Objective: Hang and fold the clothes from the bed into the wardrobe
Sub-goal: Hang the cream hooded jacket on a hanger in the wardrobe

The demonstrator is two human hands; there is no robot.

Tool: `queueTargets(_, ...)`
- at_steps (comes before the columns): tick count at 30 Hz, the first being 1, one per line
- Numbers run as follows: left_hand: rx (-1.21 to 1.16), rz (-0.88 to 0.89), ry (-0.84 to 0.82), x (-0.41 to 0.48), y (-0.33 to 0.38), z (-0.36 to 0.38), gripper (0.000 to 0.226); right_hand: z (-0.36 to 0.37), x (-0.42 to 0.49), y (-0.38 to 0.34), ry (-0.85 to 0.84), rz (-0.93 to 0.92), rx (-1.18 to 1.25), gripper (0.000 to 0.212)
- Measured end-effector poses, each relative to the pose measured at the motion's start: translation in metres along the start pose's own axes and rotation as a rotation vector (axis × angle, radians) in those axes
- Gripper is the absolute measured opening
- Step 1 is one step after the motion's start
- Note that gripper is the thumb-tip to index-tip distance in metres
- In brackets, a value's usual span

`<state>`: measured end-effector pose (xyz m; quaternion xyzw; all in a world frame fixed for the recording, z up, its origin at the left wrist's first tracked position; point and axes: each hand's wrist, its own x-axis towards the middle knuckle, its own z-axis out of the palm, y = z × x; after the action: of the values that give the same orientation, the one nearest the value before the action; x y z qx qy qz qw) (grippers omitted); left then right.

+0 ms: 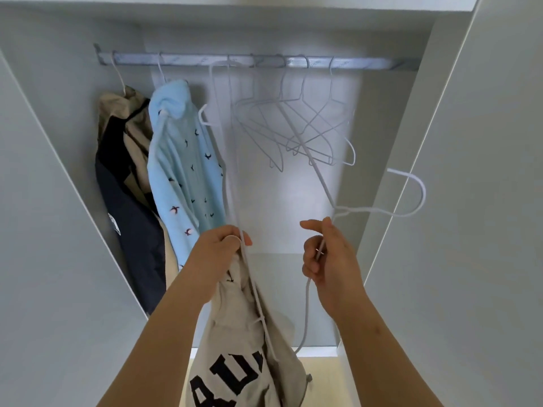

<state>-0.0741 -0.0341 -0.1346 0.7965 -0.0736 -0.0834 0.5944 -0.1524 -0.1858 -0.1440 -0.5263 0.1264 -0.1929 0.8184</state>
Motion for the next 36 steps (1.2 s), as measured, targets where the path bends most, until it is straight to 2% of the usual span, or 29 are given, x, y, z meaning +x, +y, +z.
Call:
queueTargets(3, 0.004, -0.011, -0.027, 0.001, 0.0, -0.001, 0.038, 0.003, 0.001, -0.003, 0.031, -0.012, 0.078, 0.024)
queueTargets(5, 0.034, 0.0, -0.07, 0.0, 0.0, -0.004, 0.041, 0.004, 0.005, -0.008, 0.077, 0.021, 0.236, 0.021)
queueTargets(7, 0.06, 0.022, -0.106, 0.001, 0.0, -0.005, 0.041, 0.004, 0.008, -0.013, 0.115, 0.043, 0.413, 0.028)
queueTargets(9, 0.078, 0.032, -0.103, 0.002, 0.0, -0.005, 0.038, 0.002, 0.011, -0.015, 0.179, 0.034, 0.435, 0.034)
queueTargets(13, 0.035, -0.044, 0.087, 0.015, 0.003, -0.013, 0.022, -0.007, 0.01, -0.009, 0.326, -0.002, 0.226, 0.03)
queueTargets(16, 0.034, -0.075, 0.192, 0.03, 0.01, -0.028, 0.013, -0.014, 0.008, 0.0, 0.376, -0.011, 0.091, 0.033)
queueTargets(19, 0.06, -0.069, 0.198, 0.047, 0.017, -0.044, 0.022, -0.017, 0.006, 0.007, 0.382, -0.002, -0.023, 0.041)
queueTargets(21, 0.026, -0.125, 0.201, 0.055, 0.02, -0.056, 0.025, -0.021, 0.005, 0.009, 0.37, -0.001, -0.085, 0.047)
queueTargets(26, 0.087, -0.119, 0.192, 0.071, 0.023, -0.081, 0.024, -0.027, 0.005, 0.008, 0.271, -0.016, -0.384, 0.052)
queueTargets(28, 0.18, -0.09, 0.206, 0.076, 0.023, -0.084, 0.022, -0.027, 0.006, 0.008, 0.243, -0.017, -0.425, 0.053)
queueTargets(30, 0.24, -0.056, 0.233, 0.079, 0.025, -0.085, 0.011, -0.028, 0.007, 0.006, 0.228, -0.026, -0.446, 0.052)
queueTargets(34, 0.273, 0.01, 0.243, 0.084, 0.024, -0.093, 0.02, -0.03, 0.009, 0.002, 0.233, -0.038, -0.448, 0.054)
queueTargets(36, 0.263, 0.025, 0.249, 0.082, 0.023, -0.093, 0.016, -0.027, 0.009, 0.003, 0.221, -0.043, -0.482, 0.049)
